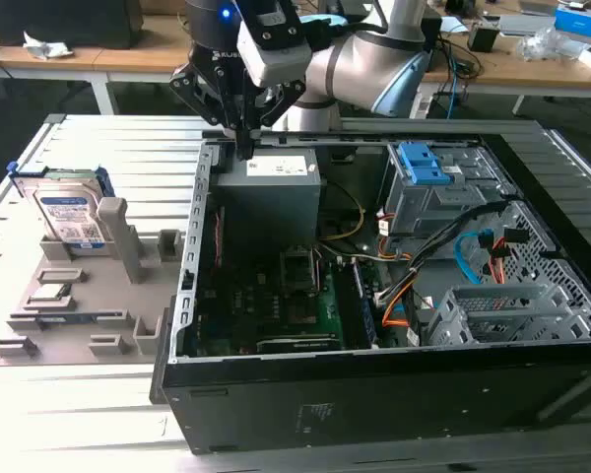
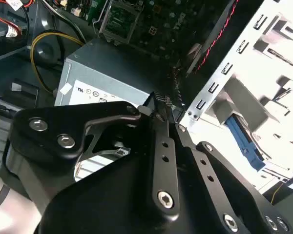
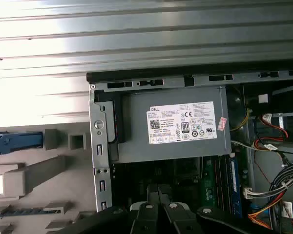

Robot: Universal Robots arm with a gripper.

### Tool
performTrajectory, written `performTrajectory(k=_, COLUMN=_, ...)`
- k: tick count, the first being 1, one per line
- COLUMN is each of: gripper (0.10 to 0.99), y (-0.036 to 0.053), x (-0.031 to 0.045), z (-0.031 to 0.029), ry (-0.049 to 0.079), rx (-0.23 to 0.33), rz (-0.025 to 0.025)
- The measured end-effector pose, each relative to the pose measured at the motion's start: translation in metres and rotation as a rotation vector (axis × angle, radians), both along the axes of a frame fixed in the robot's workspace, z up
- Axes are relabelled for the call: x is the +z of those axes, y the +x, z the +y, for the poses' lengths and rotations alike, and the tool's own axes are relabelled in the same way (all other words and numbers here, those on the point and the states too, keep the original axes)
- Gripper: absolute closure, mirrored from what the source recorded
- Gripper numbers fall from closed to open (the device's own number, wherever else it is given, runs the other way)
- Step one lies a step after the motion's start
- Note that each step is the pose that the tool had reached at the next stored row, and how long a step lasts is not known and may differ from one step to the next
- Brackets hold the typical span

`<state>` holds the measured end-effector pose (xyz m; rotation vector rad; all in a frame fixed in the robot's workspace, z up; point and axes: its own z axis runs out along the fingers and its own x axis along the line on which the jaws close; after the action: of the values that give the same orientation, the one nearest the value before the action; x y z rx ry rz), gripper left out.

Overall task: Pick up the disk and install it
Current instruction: 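Reach for the disk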

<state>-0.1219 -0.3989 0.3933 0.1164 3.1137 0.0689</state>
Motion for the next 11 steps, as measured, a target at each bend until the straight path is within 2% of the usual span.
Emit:
performTrajectory(k=3, gripper=0.98, y=-0.0098, x=0.0, z=0.0, ry=0.0, rx=0.0, rz=0.0)
performTrajectory(k=11, gripper=0.98, y=-0.0191, x=0.0, z=0.0, ry=0.0, rx=0.0, rz=0.0)
